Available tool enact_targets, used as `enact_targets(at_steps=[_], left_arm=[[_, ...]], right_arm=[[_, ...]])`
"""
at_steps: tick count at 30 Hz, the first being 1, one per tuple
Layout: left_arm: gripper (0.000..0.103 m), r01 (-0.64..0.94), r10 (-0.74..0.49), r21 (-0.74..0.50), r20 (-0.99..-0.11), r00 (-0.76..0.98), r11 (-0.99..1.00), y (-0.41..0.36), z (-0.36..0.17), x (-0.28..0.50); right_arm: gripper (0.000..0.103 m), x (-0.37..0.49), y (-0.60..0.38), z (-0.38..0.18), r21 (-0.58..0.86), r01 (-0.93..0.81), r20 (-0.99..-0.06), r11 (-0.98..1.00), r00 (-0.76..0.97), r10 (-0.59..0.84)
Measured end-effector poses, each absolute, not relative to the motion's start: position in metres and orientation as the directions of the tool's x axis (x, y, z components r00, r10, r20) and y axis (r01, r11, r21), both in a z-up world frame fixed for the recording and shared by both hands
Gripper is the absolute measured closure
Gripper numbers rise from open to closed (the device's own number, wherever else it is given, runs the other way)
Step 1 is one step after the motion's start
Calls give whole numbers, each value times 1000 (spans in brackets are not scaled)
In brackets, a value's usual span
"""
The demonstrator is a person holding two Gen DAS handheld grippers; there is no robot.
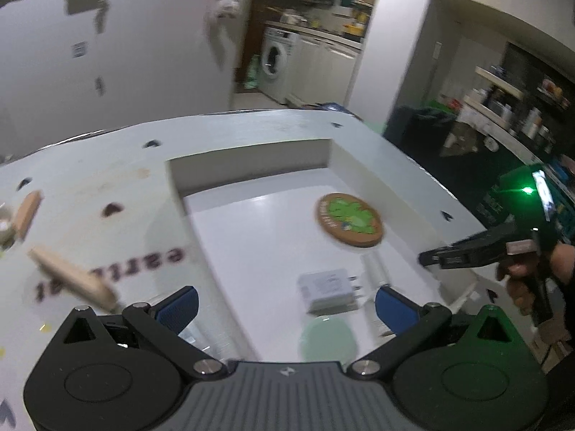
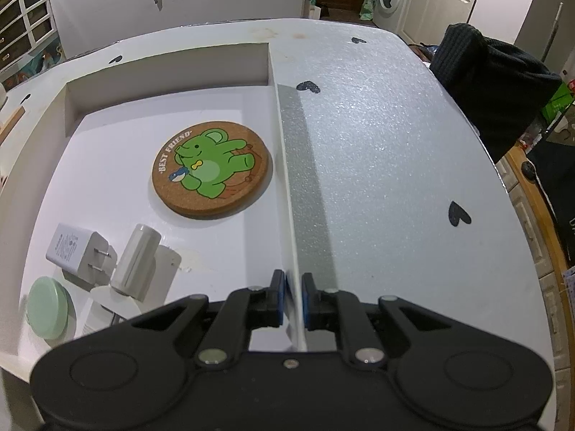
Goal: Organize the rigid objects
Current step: 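Return the left tool to the table and grasp the clear plastic pill case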
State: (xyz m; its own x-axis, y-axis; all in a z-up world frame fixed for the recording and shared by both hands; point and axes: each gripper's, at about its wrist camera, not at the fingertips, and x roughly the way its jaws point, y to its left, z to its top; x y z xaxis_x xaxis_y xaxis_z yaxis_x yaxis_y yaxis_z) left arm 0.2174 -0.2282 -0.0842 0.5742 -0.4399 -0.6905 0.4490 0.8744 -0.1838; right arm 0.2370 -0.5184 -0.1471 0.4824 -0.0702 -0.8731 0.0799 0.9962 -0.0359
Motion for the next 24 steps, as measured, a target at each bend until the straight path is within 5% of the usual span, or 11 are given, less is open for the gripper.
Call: enact_targets(at_steps=[15,24], left_arm=[[0,186,-239,-155,-743,626,970,-152,-120,211],[0,183,-132,-28,-799,586,983,-153,-151,216]], right_arm=[[92,236,-518,-147,-35,83,-871,996,486,-71],[92,236,-519,-148,-33,83,-871,996,487,-70]])
